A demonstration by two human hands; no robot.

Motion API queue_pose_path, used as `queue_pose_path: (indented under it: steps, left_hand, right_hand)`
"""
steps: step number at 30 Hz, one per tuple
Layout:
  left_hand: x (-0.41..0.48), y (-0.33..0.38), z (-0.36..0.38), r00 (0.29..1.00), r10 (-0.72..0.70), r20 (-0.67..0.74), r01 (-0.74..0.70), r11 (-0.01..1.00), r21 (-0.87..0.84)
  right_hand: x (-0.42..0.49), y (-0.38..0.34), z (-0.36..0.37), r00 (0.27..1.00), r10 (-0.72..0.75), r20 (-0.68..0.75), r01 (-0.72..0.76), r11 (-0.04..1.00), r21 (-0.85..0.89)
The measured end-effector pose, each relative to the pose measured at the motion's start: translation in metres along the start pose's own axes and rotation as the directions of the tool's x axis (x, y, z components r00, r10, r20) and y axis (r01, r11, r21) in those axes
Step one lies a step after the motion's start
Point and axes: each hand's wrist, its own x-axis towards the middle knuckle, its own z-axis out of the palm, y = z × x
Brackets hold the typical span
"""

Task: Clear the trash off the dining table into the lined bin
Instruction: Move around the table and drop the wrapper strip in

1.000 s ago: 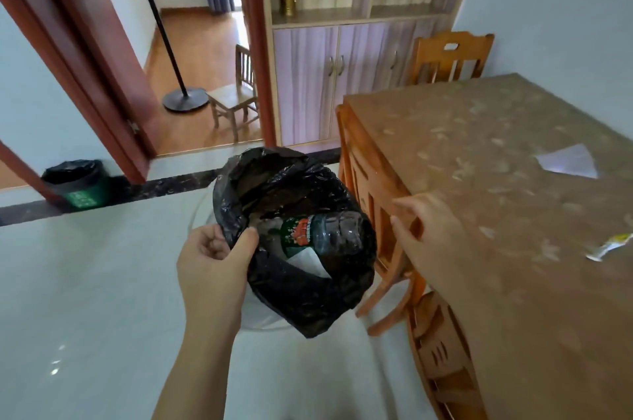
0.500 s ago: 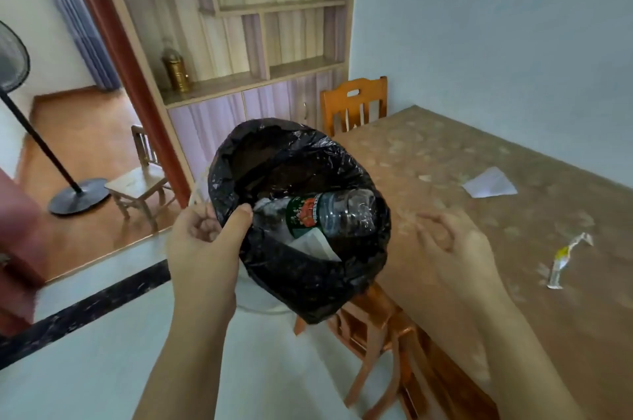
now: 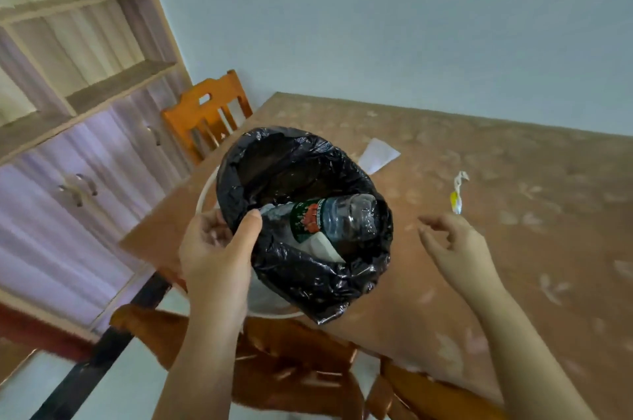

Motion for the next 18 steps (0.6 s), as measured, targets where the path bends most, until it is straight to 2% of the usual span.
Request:
queue_pose_path:
  steps: [4, 8, 13, 18]
  left_hand:
    - [0.042, -0.022, 0.034, 0.982, -0.027, 0.185, 0.025, 1.0, 0.009]
    - [0.066, -0.042, 0.073, 0.95, -0.029, 0.311, 0.018, 0.999, 0.039]
    - [0.076, -0.064, 0.121, 0.938, -0.037, 0.343, -0.033, 0.98, 0.197]
    - [0.081, -0.077, 0.156, 0.953, -0.074, 0.295, 0.012, 0.978, 0.208]
  right_hand:
    - [0.011, 0.024, 0.007, 0.977, 0.194, -0.086, -0.197, 0.98, -0.019]
    - [0.025, 0.054, 0.01, 0.912, 0.387, -0.135, -0.389, 0.921, 0.012]
    - [0.055, 0.105, 0.004, 0.838, 0.503, -0.214, -0.507, 0.861, 0.04]
    - [0.082, 0.164, 0.02, 0.79, 0.593, -0.159, -0.593, 0.803, 0.049]
